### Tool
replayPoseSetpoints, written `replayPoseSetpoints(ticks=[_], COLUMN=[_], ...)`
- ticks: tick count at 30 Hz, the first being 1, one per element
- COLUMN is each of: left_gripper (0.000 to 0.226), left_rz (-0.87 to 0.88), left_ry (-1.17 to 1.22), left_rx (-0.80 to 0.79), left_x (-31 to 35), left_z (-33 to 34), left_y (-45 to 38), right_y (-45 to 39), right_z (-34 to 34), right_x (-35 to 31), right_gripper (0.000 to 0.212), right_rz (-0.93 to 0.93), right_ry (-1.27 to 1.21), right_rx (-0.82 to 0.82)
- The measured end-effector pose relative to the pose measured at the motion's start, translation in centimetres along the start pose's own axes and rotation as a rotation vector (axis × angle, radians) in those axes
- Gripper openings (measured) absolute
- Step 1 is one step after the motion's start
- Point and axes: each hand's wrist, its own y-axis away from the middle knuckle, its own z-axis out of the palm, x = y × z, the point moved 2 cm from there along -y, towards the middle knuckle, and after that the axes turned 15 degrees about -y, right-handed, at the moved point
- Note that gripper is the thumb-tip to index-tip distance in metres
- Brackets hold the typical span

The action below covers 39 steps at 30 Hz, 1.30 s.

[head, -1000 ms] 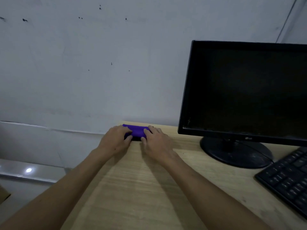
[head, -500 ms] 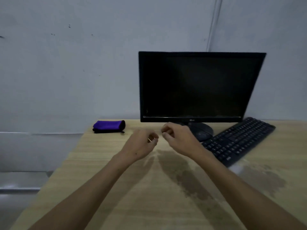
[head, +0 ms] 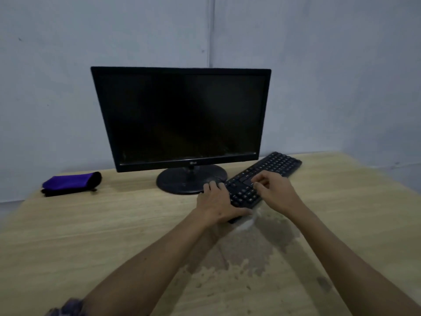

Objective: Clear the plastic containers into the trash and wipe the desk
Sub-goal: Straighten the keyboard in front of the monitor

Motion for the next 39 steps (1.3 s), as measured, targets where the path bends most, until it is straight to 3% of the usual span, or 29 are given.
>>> replayPoseSetpoints(ticks=[4,9,18,20,26,35,39], left_gripper=[0.123,0.118,0.121,0.125,0.126,0.114,0.109], left_rz=[0.0,0.001,0.186,0.211,0.249,0.262,0.227], left_ry=[-0.052,0.082,0.211,0.167,0.097,0.055,0.101], left_rx=[0.037,0.019,0.067,0.069,-0.027,-0.153,-0.184], left_x=[0.6,-0.9,-9.2,-11.2,-16.4,-22.4,-23.5], left_z=[0.7,0.1,-0.5,-0.7,-0.2,0.5,0.3], left_y=[-0.4,-0.3,3.9,4.9,7.3,9.0,8.4], right_y=[0.1,0.0,0.1,0.3,1.4,1.5,1.6], right_z=[-0.5,-0.1,-0.1,0.3,0.9,2.6,2.8], right_x=[1.4,2.6,5.0,5.3,3.3,1.2,0.7], right_gripper=[0.012,0.016,0.048,0.046,0.044,0.081,0.087], right_rz=[0.015,0.066,0.243,0.304,0.338,0.44,0.488], right_ry=[-0.008,0.007,0.205,0.244,0.283,0.45,0.459], right_rx=[-0.005,-0.011,0.016,-0.013,-0.01,-0.147,-0.142])
